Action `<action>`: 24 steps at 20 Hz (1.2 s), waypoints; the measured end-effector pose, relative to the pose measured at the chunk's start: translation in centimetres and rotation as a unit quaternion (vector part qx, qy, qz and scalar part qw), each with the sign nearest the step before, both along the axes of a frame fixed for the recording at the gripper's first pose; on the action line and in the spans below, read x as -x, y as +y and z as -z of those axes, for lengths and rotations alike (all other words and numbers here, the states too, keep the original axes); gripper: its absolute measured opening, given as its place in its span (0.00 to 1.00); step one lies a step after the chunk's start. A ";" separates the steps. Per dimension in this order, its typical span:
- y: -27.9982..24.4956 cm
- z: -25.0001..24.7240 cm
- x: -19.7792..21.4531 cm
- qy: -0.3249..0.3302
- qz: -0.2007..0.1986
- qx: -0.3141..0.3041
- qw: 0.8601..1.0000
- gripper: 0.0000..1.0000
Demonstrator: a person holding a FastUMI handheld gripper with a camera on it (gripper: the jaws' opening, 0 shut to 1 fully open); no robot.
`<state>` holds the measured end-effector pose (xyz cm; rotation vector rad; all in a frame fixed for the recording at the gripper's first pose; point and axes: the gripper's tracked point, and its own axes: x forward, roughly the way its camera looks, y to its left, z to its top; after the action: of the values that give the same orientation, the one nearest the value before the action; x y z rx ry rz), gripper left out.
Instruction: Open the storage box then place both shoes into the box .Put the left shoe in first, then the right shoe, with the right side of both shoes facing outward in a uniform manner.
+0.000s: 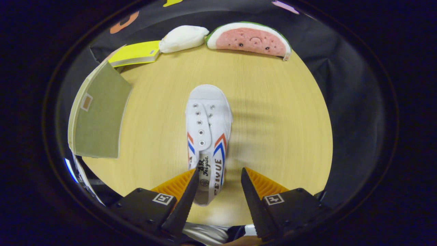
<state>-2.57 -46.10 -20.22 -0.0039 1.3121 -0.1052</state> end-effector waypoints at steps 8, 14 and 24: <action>0.3 1.7 -2.3 0.033 -0.030 -0.027 0.999 0.60; 0.2 1.6 -1.8 0.014 -0.001 -0.041 0.999 0.06; 3.0 -4.5 -0.5 -0.061 0.024 -0.081 0.995 0.05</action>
<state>-2.03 -43.07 -15.68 0.1692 1.1963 -0.0395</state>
